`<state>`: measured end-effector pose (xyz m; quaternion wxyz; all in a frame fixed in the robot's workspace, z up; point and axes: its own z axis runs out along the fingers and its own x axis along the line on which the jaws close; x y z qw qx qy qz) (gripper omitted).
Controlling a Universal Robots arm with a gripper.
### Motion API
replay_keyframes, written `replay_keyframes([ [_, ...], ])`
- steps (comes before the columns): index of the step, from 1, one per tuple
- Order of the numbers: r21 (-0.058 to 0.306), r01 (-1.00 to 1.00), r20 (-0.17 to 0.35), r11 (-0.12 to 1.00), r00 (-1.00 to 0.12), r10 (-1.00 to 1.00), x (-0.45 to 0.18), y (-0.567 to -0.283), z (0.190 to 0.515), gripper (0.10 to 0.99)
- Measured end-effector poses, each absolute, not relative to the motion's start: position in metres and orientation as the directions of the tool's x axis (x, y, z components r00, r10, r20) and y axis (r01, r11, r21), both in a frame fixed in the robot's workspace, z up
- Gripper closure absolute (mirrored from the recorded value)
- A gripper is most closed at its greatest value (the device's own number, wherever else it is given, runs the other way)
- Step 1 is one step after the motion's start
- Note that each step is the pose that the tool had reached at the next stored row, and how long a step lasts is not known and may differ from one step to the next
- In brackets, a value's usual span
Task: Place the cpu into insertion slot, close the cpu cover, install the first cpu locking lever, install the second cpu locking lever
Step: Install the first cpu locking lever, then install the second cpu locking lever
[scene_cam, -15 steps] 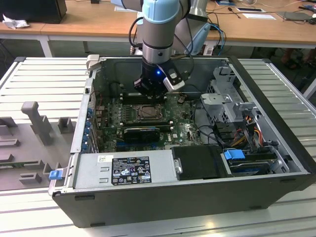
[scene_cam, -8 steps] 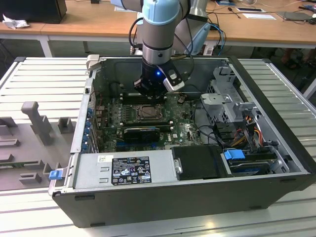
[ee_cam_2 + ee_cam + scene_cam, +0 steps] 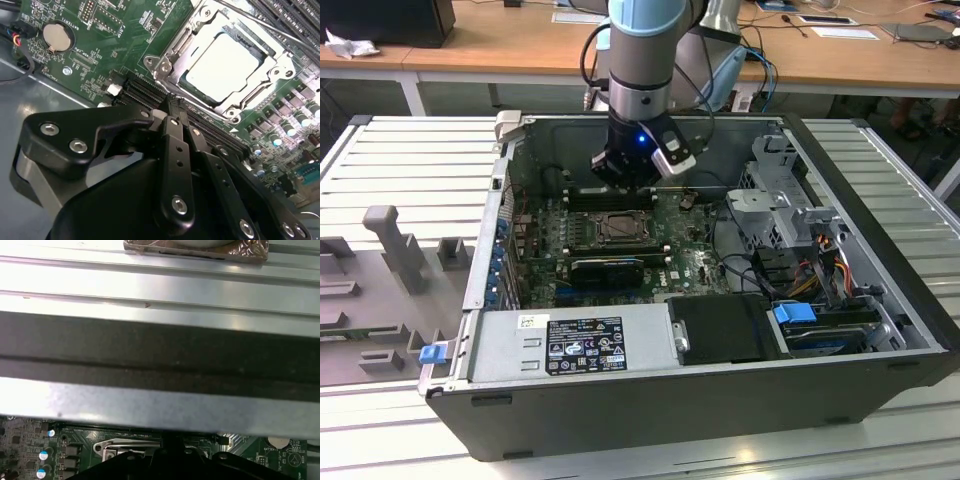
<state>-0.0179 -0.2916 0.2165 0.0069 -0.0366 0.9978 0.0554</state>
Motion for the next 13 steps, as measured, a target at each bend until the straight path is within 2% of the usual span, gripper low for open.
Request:
replay_keyframes([
  [10,0.11,-0.074,-0.018,0.991,-0.997,-0.072,-0.018,-0.296,0.217,0.98],
  [13,0.11,-0.074,-0.018,0.991,-0.997,-0.072,-0.018,-0.296,0.238,0.98],
])
